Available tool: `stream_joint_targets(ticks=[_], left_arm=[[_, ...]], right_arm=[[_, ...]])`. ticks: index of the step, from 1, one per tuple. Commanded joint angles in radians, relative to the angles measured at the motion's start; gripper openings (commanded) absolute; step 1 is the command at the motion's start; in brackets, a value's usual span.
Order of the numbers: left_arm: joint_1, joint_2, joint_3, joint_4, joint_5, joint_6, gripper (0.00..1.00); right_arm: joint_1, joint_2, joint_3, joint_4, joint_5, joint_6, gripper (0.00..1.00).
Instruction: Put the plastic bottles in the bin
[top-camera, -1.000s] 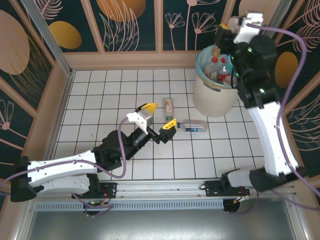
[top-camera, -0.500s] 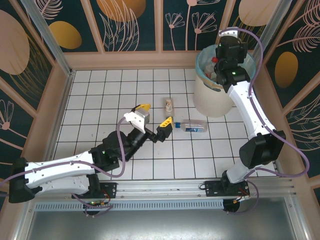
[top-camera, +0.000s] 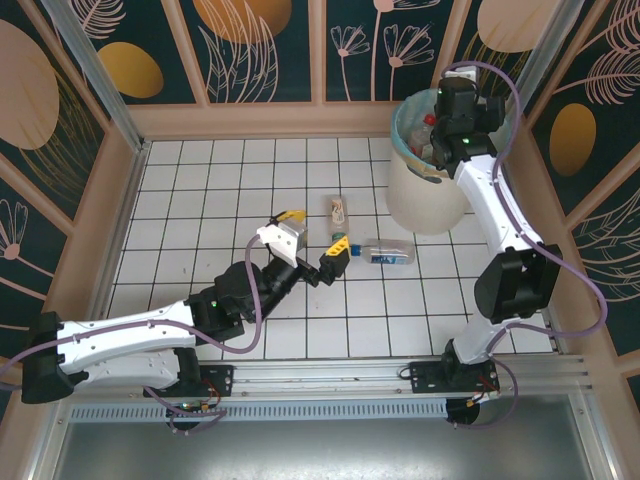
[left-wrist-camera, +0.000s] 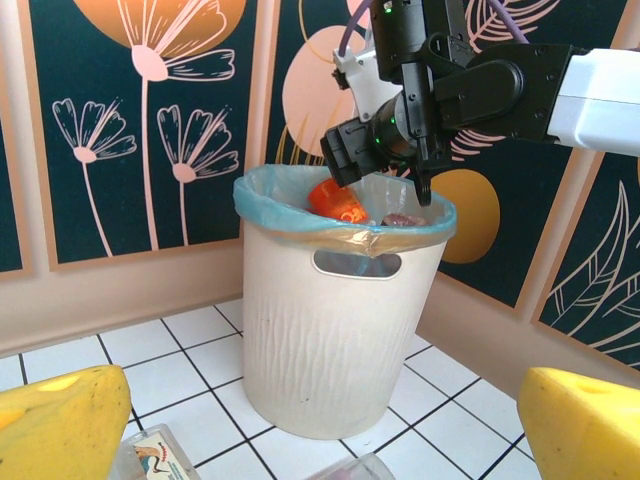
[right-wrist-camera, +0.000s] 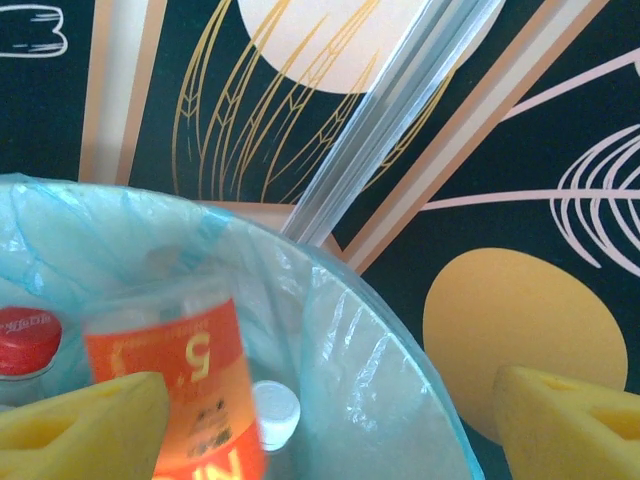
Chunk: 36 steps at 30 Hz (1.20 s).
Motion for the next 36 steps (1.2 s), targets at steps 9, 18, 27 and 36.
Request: stream_joint_targets(ticks=[9,18,27,36], left_arm=[[-0.001,0.004,0.015,0.008,-0.027,-0.003,0.99],[0.033,0.099,0.182,-0.264,-0.210,-0.127,0.99],[0.263,0.216,0.280,-0.497,-0.008,-0.391,0.98],[0.469,0.508,0.433,-0.571,0.367,-0.486,0.99]], right_arm=[[0.042,-0.021,0.022,-0.045,-0.021,0.082,0.73],[0.163,-0.113,0.083,-0.102,-0.109,0.142,0.69],[0.391,-0.380,-0.140,-0.054,-0.297,0.204,0.69],[0.455,-0.682,-0.543,0.071,-0.426,0.403,0.73]])
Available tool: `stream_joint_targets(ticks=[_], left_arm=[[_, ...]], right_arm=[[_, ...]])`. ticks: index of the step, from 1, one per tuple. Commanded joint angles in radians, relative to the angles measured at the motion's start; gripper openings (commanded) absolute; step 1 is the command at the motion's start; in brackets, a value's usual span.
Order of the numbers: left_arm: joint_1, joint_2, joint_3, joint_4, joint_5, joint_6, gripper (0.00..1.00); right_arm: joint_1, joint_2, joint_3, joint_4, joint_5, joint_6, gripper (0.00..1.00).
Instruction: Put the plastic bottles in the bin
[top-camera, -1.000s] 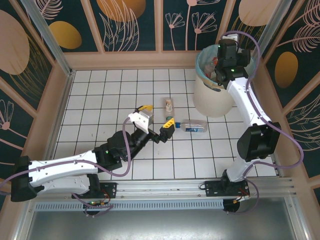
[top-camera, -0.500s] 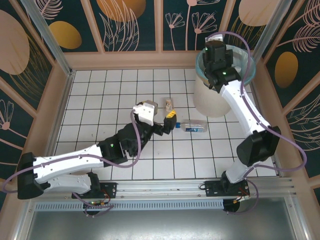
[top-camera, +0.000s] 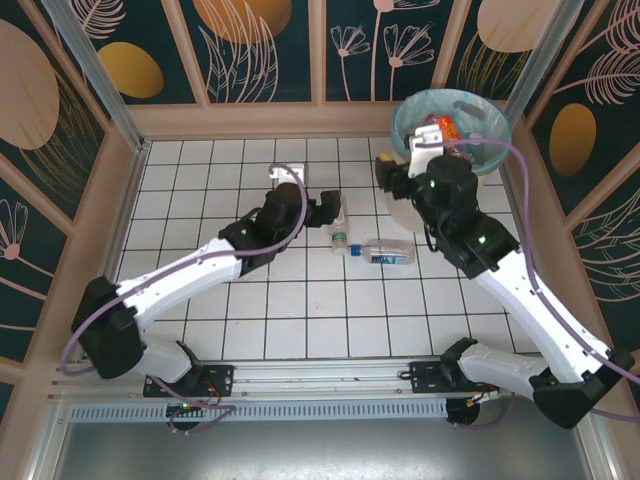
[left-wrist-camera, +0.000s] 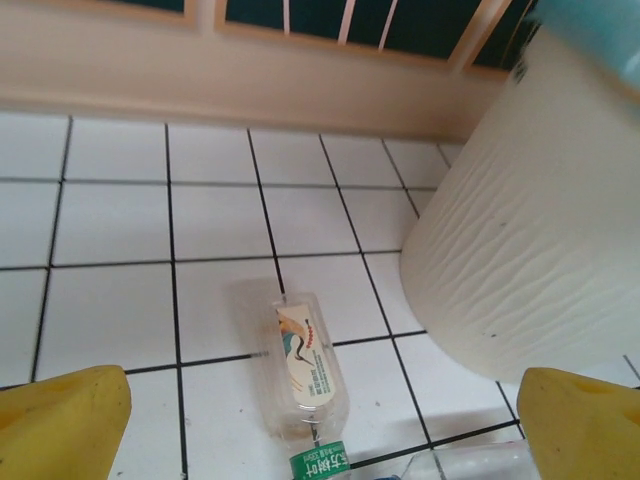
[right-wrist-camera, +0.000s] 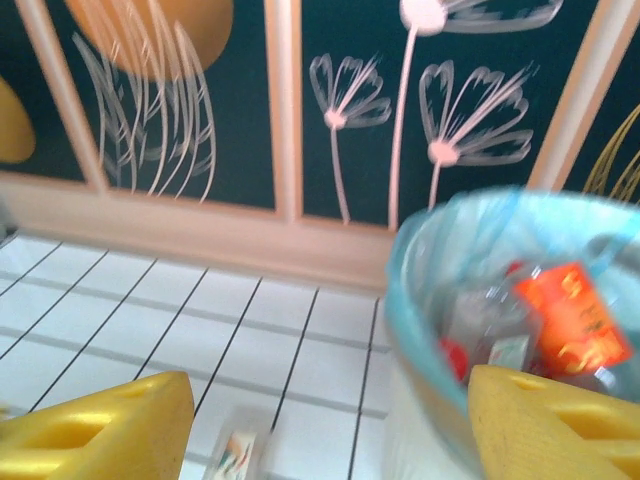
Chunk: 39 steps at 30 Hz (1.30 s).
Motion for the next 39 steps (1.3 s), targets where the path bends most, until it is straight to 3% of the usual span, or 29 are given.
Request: stream_joint_targets(ticks=[1,5,10,20,23,30,35,39], left_arm=[[0.041,0.109,0.072,-0.052,0.179,-0.050,0.99],[0.057,0.272,0.150,-0.076,0.214,-0.028,0.99],[0.059,0.473,0.270,-0.175,0.128,0.002,0.97],[0.058,0.644,0.339,-0.187,0.145,-0.002,0.94],[0.060,0.662,0.339,-0.189,0.143,-0.003,0.89],[0.060,0.651,0.332,-0.183,0.133,0.024,0.68],[0.061,0.602,0.303,-0.157,0.108,0.031,0.66],[0.061,0.476,0.202,-0.058,0.081,0.051,0.64]], right_arm=[[0.010,-0.070,-0.079,0.056,-0.048,0.113,0.73],[0.011,-0.125,-0.103,0.037,-0.024,0.115,0.74],[0.012,-0.162,-0.099,0.038,-0.017,0.088,0.75],[0.014,-0.163,-0.118,0.078,-0.020,-0.037,0.79],[0.014,-0.162,-0.145,0.110,-0.027,-0.051,0.81],[0.013,-0.123,-0.165,0.118,-0.097,-0.022,0.81],[0.015,-0.088,-0.162,0.142,-0.155,0.030,0.81],[0.017,-0.052,-0.134,0.156,-0.194,0.052,0.81]])
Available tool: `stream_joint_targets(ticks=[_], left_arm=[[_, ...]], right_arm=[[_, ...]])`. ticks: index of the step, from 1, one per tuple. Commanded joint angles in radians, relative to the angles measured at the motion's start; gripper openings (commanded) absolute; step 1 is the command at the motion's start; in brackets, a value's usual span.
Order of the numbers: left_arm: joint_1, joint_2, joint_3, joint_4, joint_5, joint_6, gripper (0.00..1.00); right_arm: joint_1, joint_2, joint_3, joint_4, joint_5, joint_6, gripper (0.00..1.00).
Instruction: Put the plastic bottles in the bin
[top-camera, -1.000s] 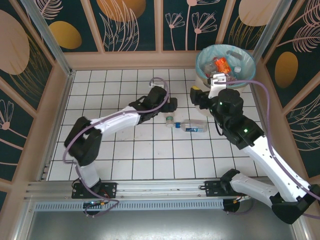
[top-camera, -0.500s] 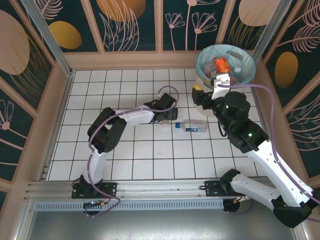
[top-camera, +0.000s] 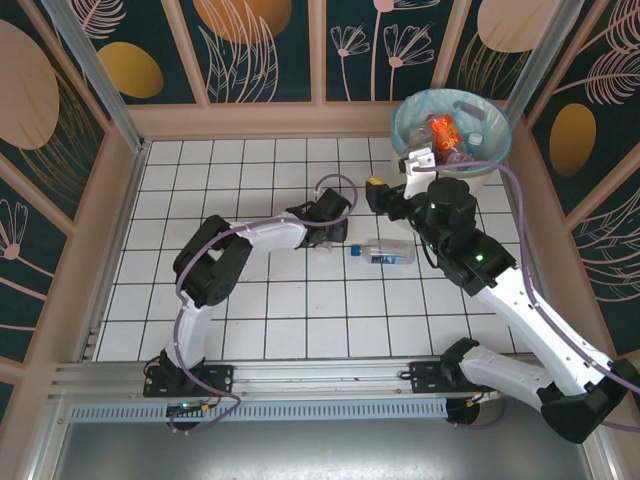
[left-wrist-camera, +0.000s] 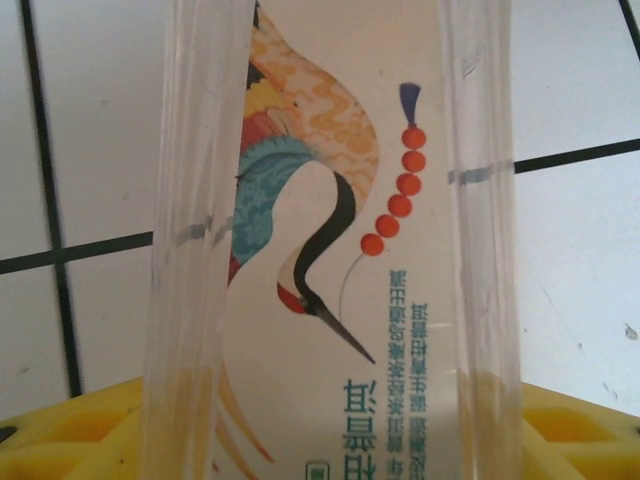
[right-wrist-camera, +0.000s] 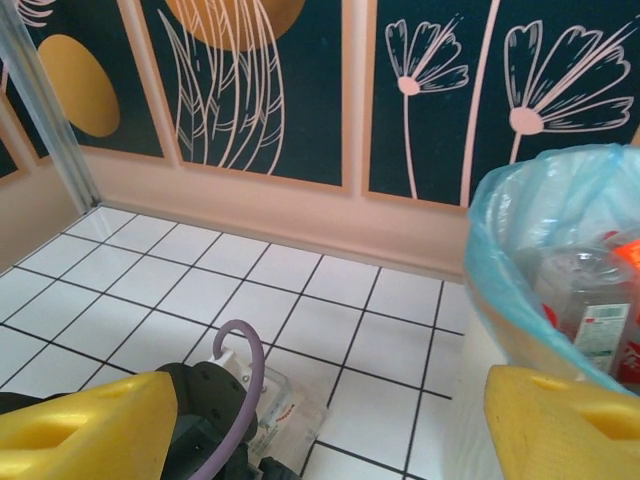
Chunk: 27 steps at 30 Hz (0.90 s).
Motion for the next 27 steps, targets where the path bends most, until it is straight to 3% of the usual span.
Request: stream_joint_targets(ticks=[1,8,12,17,21,27], left_arm=[[0.007,-0.164,-0.088,0.114,-0.045,0.047,0.64],[0.006,-0.496,-0.329,0.349,-0.043,0.196,0.63],[0.005,-0.651,-0.443,0.451,0.079,0.302,0.68],[0.006,-0.819,-0.606,0.611,0.171,0.355,0.63],[0.006,-0.884,-0.661,0.661,0.189,0.386,0.53],[0.006,-0.927,-0.687,0.688,0.200,0.380,0.51]], right_arm=[[0.011,0.027,0.028,0.062,-0.059,0.040,0.81],[0.012,0.065,0.055,0.172,-0.127,0.060,0.81],[0.014,0.061,0.014,0.298,-0.222,0.092,0.81],[0.016,0.052,-0.029,0.474,-0.419,0.158,0.84],[0.015,0.071,-0.031,0.508,-0.452,0.174,0.84],[0.014,0.071,-0.025,0.488,-0.424,0.173,0.85]])
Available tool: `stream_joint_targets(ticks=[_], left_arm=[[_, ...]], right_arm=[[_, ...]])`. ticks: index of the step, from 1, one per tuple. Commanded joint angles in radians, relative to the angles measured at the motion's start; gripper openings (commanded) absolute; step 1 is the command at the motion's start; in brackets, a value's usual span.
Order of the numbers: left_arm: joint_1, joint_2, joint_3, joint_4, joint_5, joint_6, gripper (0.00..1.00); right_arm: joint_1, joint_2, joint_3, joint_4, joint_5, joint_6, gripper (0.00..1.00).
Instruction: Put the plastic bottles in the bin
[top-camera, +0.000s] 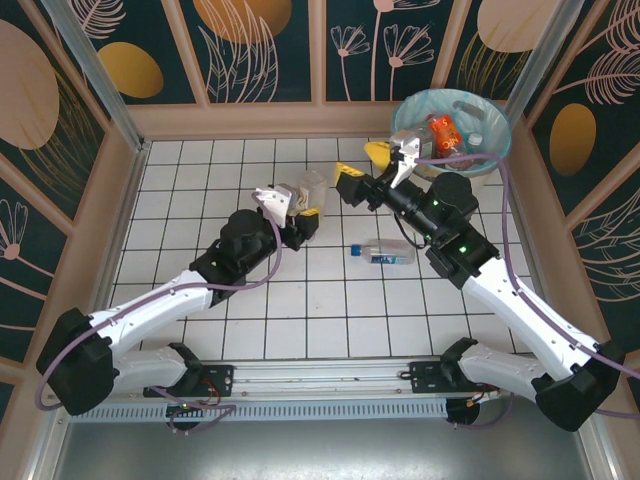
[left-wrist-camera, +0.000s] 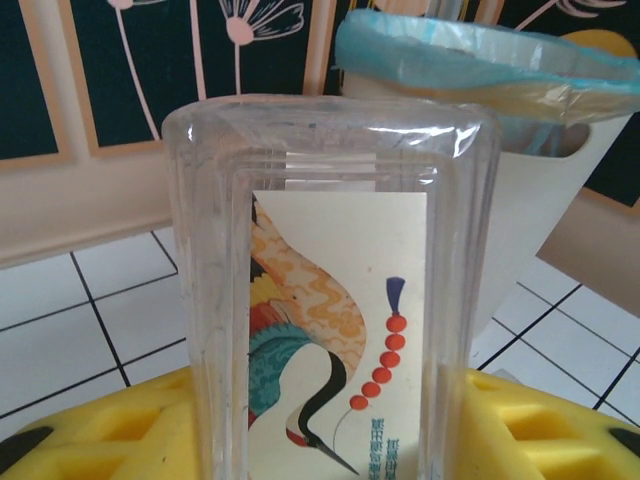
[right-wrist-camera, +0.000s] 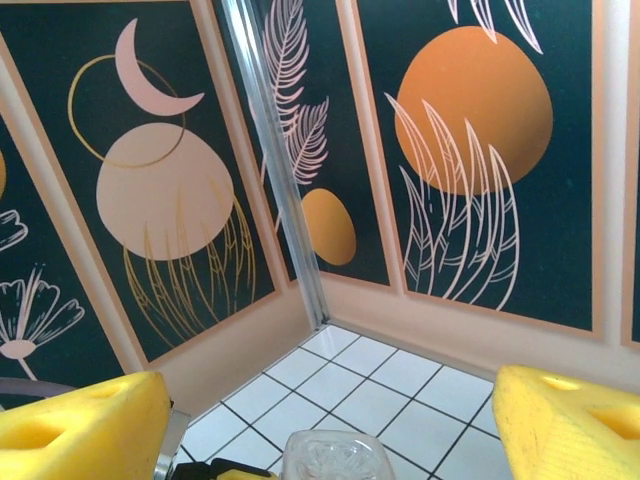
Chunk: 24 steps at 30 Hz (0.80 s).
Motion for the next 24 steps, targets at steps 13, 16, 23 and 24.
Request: stream_joint_targets(ticks=[13,16,23,24], left_arm=[[0.006,-0.135,-0.010,0.091,0.041,0.081,0.52],[0.005,-0.138,0.004,0.083,0.057,0.081,0.52],[0.005,-0.163,0.016,0.066,0.068,0.077,0.51],[0.005,-0.168,0.014,0.063,0.070,0.078,0.51]], right_arm=[[0.029,0.134,0.113,-0.097,-0.155,-0.019,0.85],[0.050,0.176,0.157,-0.148,-0.179,-0.039,0.85],[0.093,0.252,0.215,-0.200,-0.199,-0.079,0.86],[0.099,0.260,0.223,-0.207,-0.191,-0.082,0.86]])
